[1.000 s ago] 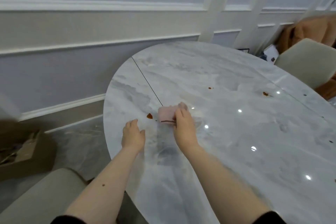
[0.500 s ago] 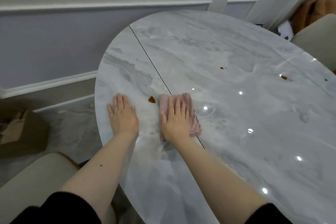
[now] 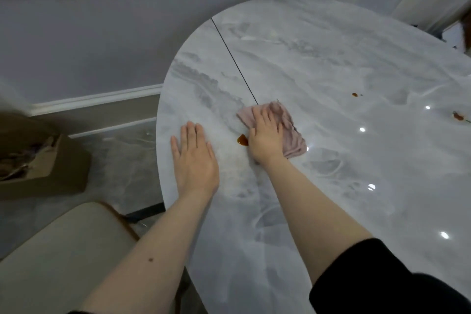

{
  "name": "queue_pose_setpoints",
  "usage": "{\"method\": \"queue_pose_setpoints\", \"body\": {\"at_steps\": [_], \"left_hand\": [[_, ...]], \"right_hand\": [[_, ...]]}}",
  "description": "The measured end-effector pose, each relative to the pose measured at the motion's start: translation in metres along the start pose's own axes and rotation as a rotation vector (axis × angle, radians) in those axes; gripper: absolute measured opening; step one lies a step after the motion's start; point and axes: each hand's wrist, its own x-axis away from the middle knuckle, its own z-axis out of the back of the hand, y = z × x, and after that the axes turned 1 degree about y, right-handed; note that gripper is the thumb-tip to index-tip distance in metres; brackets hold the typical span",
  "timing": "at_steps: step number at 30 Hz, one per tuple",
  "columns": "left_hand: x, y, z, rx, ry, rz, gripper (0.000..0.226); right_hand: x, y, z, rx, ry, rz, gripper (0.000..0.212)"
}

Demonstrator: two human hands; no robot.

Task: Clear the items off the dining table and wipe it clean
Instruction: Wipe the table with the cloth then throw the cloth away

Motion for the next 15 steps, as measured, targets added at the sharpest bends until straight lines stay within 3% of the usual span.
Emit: {"method": "queue_pose_setpoints", "body": {"at_steps": [7,15], "left_hand": [[-0.001,-0.001,0.002,-0.024,-0.016,-0.007,0.053],[-0.009,-0.007,0.014,0.053,-0.16,-0.043,0.053]], "right_hand": [[0.002,-0.003,0.009,-0.304,-0.038,0.278,0.052],[0.075,0.017,0.014,-0.442,-0.151,0.206,0.05]]}}
